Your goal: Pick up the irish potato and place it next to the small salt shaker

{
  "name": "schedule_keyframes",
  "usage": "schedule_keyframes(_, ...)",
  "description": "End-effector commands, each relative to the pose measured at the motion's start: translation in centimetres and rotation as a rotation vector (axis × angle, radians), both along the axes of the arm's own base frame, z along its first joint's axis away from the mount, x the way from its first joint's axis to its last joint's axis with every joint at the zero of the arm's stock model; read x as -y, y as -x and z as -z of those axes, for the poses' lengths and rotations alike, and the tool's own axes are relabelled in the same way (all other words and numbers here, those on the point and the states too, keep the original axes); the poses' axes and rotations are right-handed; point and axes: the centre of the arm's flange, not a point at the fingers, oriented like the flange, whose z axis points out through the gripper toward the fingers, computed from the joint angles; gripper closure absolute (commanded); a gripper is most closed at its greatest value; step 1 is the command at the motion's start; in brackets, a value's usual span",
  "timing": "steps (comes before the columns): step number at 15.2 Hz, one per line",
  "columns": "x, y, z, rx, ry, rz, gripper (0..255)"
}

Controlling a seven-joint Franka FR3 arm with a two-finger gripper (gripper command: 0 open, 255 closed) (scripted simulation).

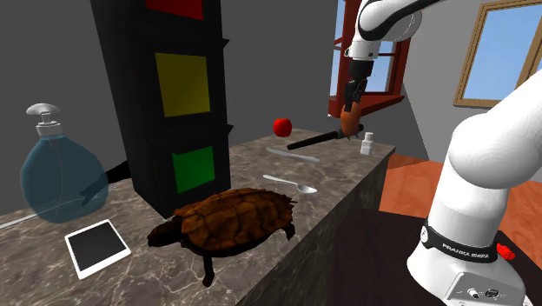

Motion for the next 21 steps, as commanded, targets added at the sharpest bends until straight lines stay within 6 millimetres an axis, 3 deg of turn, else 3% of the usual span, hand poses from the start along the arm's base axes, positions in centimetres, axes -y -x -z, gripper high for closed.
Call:
schedule_keyframes(1, 1.3, 2.5, 0.2, 0.000, 0.000, -0.002, 255)
schedule_keyframes(4, 3.6, 6.7, 0.2, 0.000, 0.000, -0.002, 255)
schedule_keyframes(21, 3.6, 6.7, 9.2, 0.000, 0.000, -0.002, 255)
